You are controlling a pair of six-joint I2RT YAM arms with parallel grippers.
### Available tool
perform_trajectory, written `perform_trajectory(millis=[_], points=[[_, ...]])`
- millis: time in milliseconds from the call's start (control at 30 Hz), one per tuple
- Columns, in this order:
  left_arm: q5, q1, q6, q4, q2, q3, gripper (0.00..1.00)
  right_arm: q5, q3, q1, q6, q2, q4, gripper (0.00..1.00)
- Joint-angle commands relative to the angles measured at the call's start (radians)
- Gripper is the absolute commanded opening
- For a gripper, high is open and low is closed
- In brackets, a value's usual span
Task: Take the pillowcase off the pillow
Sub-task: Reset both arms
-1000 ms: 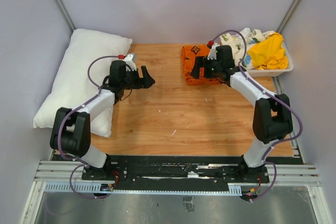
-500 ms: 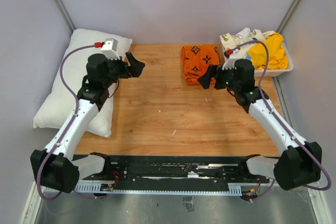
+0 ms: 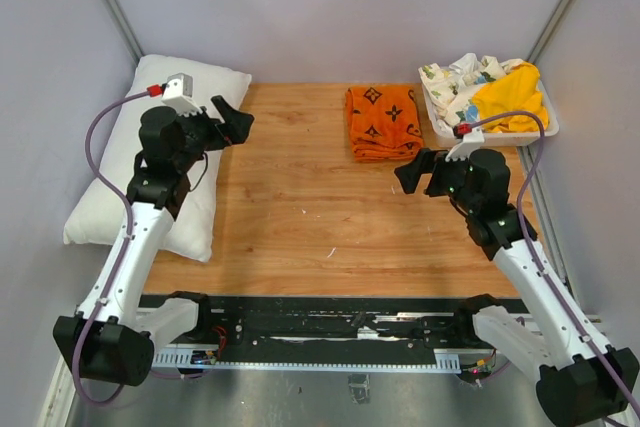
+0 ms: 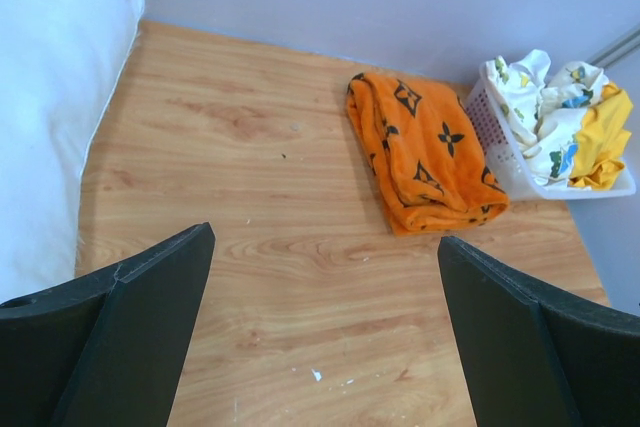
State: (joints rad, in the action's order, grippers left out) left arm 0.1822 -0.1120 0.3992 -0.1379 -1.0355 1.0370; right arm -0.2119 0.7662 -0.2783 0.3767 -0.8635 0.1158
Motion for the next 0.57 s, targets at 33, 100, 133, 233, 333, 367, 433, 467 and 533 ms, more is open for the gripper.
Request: perform_trajectory(millis=[33,100,133,233,333,367,433,467,533], points=[[-0.008,0.009,-0.012,0.016,-0.002,-0.005,0.99,0.042,-0.009,0.017,-0.021,-0.027,0.025,0.98],[-0.020,0.009,-0.017,0.014,-0.001,-0.007,0.99,0.063,-0.017,0.016,-0.024,-0.037,0.019,0.98],[-0.016,0.009,-0.017,0.015,-0.001,-0.005,0.99,0.071,-0.019,0.017,-0.023,-0.042,0.013,0.98],[-0.010,0.009,-0.014,0.028,0.003,-0.009,0.99,0.067,-0.017,0.016,-0.030,-0.068,-0.005,0.98],[-0.006,0.009,0.012,0.056,0.012,-0.020,0.99,0.082,-0.001,0.017,-0.042,-0.106,0.010,0.98],[-0.004,0.009,0.017,0.060,0.012,-0.018,0.99,0.083,0.000,0.017,-0.042,-0.115,0.016,0.98],[0.002,0.009,0.024,0.053,0.007,-0.002,0.99,0.093,-0.013,0.017,-0.032,-0.126,0.005,0.98],[0.000,0.009,0.036,0.052,0.007,0.006,0.99,0.093,-0.020,0.016,-0.033,-0.133,-0.009,0.98],[0.006,0.009,0.073,0.072,0.008,0.011,0.99,0.091,-0.018,0.017,-0.042,-0.146,-0.007,0.98]])
